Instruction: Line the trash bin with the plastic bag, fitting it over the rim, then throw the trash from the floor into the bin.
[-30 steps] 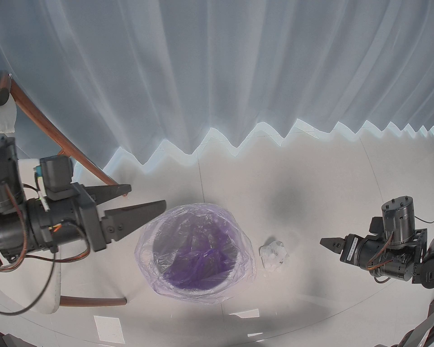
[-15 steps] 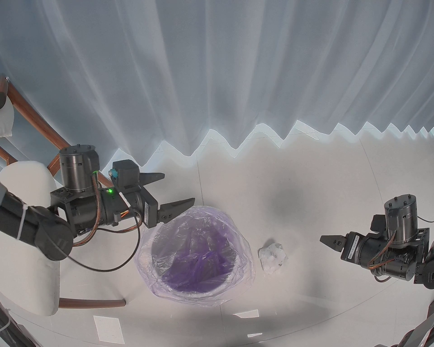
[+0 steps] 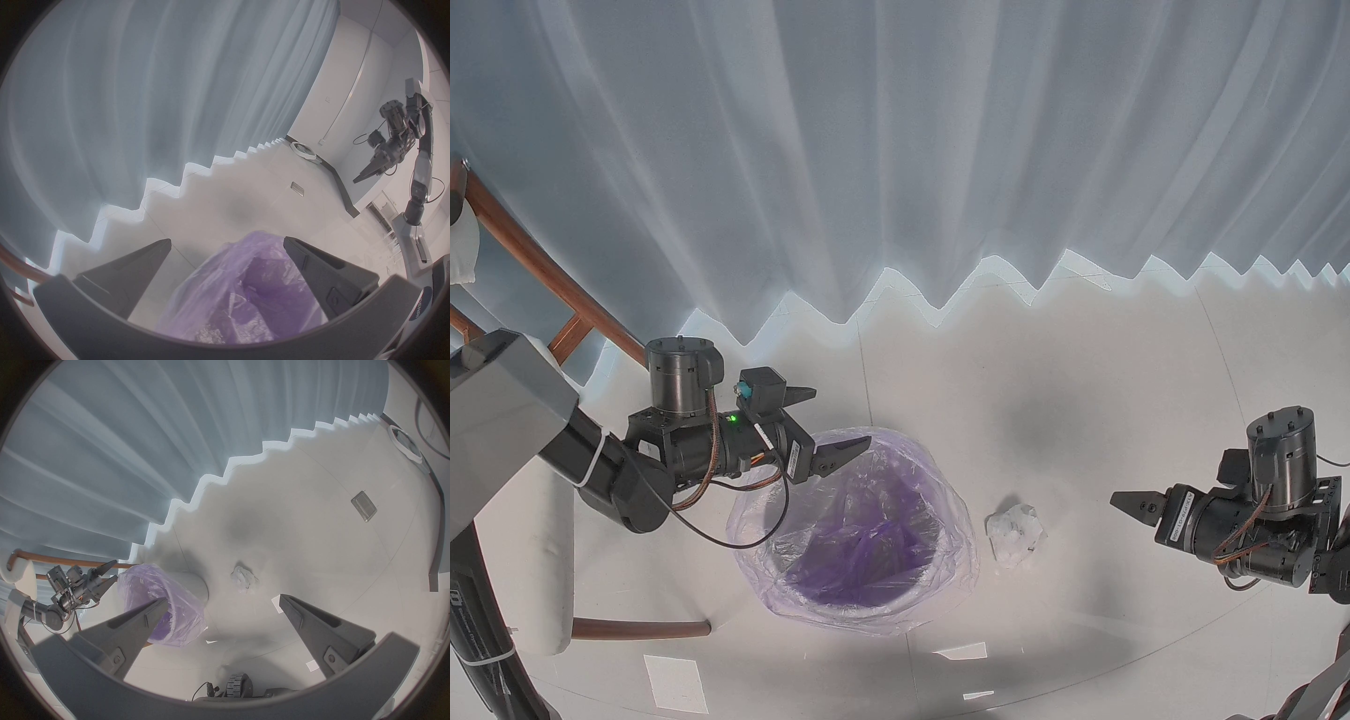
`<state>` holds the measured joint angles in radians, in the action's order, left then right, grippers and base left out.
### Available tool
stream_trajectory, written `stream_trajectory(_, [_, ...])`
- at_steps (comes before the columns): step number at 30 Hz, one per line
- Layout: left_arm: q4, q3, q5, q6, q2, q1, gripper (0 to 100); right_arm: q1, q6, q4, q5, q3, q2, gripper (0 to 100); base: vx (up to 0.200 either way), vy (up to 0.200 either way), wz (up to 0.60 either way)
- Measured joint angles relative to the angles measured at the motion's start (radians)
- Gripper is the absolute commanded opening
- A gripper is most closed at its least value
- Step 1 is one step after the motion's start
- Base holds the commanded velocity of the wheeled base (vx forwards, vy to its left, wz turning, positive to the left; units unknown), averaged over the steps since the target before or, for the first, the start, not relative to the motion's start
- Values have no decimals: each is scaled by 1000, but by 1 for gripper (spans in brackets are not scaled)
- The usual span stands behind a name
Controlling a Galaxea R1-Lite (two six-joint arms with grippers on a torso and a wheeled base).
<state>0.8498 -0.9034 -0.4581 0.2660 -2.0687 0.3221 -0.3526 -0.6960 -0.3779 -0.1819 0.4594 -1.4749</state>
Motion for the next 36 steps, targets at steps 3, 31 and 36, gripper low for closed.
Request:
stream_trajectory(3, [0,-28,-4,1,-30,-7,100,-1,0,-2,1,2,-6,100,0,0,0])
stream_trajectory(31, [-147,-243,-5,-152,-138,1,0,-1,-5,-7,1,-1,-40,100,0,0,0])
stream_trajectory(36, [-229,-343,-6,-166,-168,1,0,-1,-7,-6,1,-4,-39,100,0,0,0])
